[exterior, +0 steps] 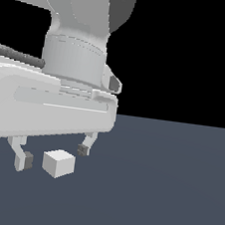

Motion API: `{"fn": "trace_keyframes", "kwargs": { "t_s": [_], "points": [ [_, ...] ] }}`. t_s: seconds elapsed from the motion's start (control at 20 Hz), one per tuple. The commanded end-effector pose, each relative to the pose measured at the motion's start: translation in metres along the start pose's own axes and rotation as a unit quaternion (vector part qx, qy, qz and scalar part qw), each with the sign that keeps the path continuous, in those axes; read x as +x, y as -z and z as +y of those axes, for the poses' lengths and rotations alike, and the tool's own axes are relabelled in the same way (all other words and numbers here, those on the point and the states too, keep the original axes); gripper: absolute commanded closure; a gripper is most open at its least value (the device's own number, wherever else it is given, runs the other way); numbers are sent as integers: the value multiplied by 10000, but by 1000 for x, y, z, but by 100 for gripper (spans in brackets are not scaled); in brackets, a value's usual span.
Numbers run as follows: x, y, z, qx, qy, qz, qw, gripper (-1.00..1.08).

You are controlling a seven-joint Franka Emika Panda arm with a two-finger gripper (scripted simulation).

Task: Plug the charger into the wall socket.

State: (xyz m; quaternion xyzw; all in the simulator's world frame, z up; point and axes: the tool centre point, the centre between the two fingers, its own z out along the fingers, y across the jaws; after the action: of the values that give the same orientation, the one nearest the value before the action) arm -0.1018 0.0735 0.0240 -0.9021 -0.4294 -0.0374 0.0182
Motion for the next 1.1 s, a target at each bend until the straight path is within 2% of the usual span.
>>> {"fn": "trace_keyframes", "kwargs": {
  "t_s": [0.0,0.2,0.25,1.05],
  "points": [
    [-1,-8,0,-4,3,2,10000,-92],
    [-1,-12,0,-5,6,2,10000,-92],
    [-1,-12,0,-5,6,2,10000,108],
    [1,-9,2,-18,-141,4,9999,108]
  ]
}}
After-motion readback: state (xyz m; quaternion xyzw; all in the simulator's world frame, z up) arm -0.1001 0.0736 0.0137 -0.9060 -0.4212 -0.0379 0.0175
